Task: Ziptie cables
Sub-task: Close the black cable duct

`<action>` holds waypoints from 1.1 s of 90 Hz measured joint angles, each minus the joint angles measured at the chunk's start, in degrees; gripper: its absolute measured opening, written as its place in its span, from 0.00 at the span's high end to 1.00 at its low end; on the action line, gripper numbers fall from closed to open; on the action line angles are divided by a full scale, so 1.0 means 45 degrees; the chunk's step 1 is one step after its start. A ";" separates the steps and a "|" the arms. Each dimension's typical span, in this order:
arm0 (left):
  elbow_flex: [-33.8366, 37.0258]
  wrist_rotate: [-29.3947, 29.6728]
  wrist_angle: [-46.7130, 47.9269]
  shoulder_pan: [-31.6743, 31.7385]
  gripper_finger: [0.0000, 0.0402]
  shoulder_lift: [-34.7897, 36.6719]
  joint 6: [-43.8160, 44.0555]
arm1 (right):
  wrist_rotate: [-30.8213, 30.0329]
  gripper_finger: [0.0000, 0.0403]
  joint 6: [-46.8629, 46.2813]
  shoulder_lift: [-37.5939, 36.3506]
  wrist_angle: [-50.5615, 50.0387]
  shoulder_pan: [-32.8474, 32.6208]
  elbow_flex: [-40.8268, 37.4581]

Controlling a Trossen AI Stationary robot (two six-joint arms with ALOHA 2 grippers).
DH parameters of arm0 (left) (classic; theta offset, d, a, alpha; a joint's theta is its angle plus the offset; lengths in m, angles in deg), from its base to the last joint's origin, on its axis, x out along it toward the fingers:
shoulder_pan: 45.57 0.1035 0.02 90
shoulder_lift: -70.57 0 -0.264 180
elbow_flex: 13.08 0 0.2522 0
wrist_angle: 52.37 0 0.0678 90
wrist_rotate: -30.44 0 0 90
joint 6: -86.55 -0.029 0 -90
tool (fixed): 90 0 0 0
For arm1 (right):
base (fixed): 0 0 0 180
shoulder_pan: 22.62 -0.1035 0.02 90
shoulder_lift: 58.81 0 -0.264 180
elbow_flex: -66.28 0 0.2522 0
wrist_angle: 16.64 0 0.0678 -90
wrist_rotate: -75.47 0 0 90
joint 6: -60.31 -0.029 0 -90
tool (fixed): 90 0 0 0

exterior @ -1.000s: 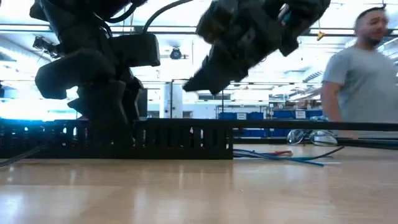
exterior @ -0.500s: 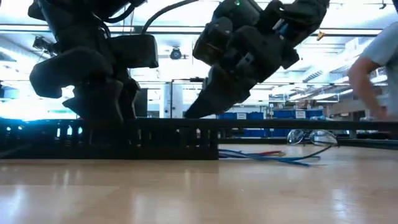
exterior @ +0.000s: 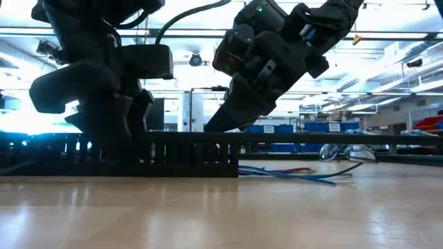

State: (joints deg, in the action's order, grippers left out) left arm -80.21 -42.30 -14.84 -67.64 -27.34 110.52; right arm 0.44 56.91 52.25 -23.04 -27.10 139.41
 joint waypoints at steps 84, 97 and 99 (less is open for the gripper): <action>0.0005 -0.0087 0.0648 0.0000 0.41 0.0005 0.0163 | 0.0261 1.00 0.0483 -0.1347 0.0072 -0.0015 -0.0170; 0.0005 -0.0070 0.0439 0.0000 0.41 0.0005 0.0166 | 0.0121 1.00 0.0475 -0.1352 -0.0038 -0.0175 -0.0161; 0.0005 -0.0066 0.0415 0.0000 0.41 0.0005 0.0166 | 0.0105 1.00 0.0469 -0.1352 -0.0041 -0.0193 -0.0155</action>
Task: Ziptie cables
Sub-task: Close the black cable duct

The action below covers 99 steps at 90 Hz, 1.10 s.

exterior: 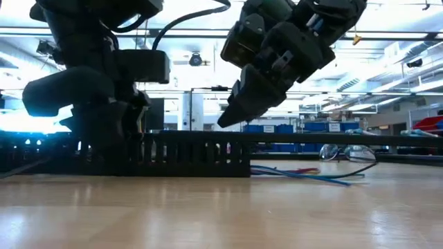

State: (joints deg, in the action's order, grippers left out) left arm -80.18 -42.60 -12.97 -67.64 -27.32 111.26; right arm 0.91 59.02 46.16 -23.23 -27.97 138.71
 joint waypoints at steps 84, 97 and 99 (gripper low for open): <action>0.0024 0.0080 -0.0699 0.0083 0.43 -0.0019 0.0243 | 0.0544 1.00 -0.0236 0.0981 0.0516 0.0382 0.0073; 0.0015 0.0026 -0.0990 0.0087 0.36 -0.0019 0.0271 | 0.0534 1.00 -0.0292 0.0981 0.0394 0.0377 0.0087; -0.0005 0.0038 -0.1093 0.0093 0.35 -0.0013 0.0273 | 0.0534 1.00 -0.0319 0.0981 0.0388 0.0377 0.0087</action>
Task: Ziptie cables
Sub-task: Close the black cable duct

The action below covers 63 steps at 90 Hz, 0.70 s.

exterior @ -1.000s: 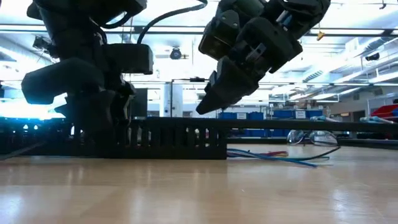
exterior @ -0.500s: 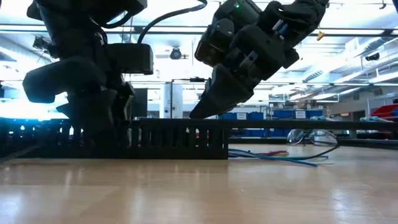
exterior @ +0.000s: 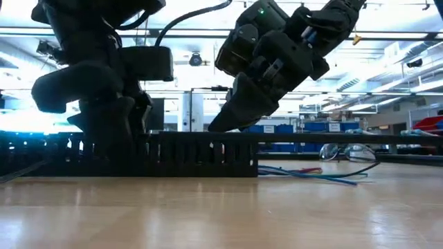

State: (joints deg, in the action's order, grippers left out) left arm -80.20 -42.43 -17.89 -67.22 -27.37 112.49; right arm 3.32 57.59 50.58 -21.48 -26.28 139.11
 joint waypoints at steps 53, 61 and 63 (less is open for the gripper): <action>-0.0017 -0.0424 -0.0169 0.0146 0.34 0.0032 -0.0331 | -0.0034 1.00 -0.0024 0.0029 -0.0181 0.0000 -0.0005; -0.0015 -0.0490 -0.0167 0.0211 0.38 0.0032 -0.0351 | -0.0019 1.00 -0.0024 0.0029 -0.0167 0.0005 -0.0005; -0.0015 -0.0487 -0.0167 0.0227 0.39 0.0032 -0.0360 | -0.0018 1.00 -0.0024 0.0029 -0.0165 0.0016 -0.0010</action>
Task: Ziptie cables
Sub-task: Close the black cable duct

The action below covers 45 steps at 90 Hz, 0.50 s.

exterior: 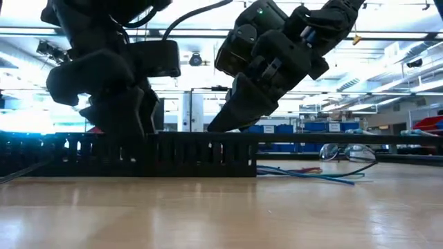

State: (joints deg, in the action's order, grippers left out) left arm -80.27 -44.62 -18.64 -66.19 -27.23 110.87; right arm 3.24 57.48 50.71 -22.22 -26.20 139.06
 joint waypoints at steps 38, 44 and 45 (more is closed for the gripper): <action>0.0005 -0.0053 0.0005 0.0083 0.44 0.0000 -0.0034 | 0.0551 1.00 0.0012 0.0044 0.0818 0.0197 -0.0044; 0.0005 -0.0053 0.0005 0.0083 0.44 0.0000 -0.0038 | 0.0487 1.00 0.0068 0.0053 0.1206 0.0185 -0.0053; 0.0007 -0.0053 0.0012 0.0083 0.44 0.0000 -0.0039 | 0.0461 1.00 0.0068 0.0053 0.1294 0.0166 -0.0056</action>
State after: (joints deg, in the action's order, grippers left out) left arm -80.24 -44.86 -18.58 -65.82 -27.23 110.69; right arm 5.31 57.78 50.95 -16.40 -25.46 138.81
